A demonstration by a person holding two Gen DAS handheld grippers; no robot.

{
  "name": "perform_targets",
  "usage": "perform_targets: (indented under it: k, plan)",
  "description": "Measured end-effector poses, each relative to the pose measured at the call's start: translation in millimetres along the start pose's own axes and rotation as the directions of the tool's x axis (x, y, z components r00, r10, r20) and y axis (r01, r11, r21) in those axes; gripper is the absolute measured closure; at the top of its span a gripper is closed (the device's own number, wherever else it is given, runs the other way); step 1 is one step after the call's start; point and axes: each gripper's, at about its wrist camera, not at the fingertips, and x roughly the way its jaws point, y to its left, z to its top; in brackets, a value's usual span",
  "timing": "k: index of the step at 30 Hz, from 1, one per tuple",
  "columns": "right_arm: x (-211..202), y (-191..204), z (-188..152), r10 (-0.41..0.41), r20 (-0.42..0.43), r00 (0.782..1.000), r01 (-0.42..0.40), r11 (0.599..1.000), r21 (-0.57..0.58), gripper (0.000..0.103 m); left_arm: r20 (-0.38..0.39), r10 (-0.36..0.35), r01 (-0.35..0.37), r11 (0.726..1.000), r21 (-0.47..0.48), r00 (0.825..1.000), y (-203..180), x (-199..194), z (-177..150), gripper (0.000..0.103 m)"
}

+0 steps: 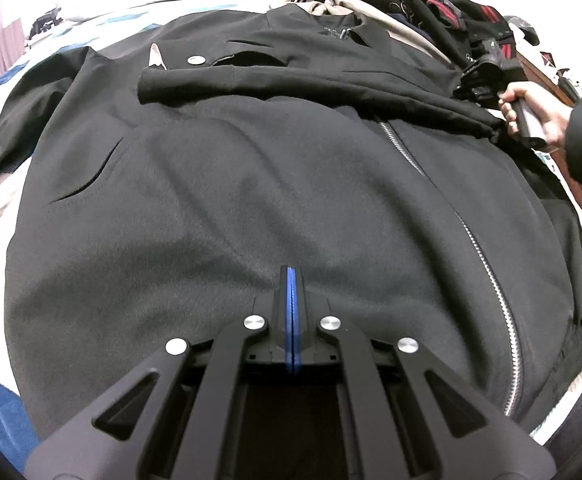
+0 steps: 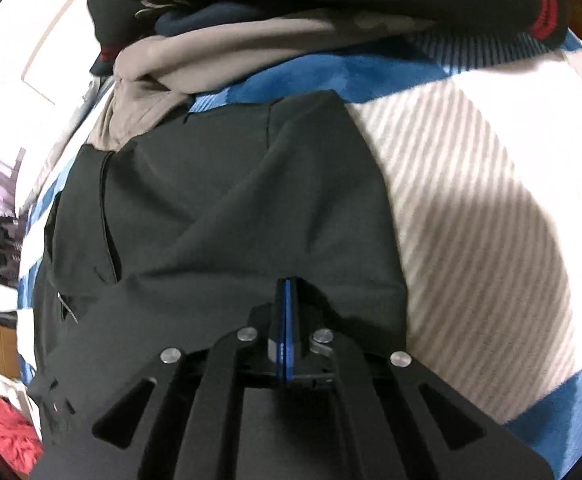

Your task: Fold large clothes

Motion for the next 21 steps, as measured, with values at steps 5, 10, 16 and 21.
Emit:
perform_targets:
  k: [5, 10, 16, 21]
  plan:
    - [-49, 92, -71, 0.056, -0.005, 0.998, -0.054, 0.942, -0.33, 0.103, 0.005, 0.015, -0.015, 1.0, 0.019, 1.0, -3, 0, 0, 0.103]
    - [-81, 139, -199, 0.19, -0.094, 0.977, -0.212, 0.867, -0.451, 0.103, 0.011, -0.01, 0.01, 1.0, 0.026, 1.0, 1, -2, -2, 0.101]
    - [-112, 135, -313, 0.133, -0.183, 0.974, -0.214, 0.808, -0.55, 0.103, -0.016, -0.055, 0.055, 0.998, 0.018, 0.998, 13, -7, -4, 0.1]
    - [-140, 93, -364, 0.167, -0.151, 0.974, -0.22, 0.848, -0.482, 0.103, -0.033, -0.078, 0.078, 0.997, -0.024, 0.996, 24, -18, -12, 0.1]
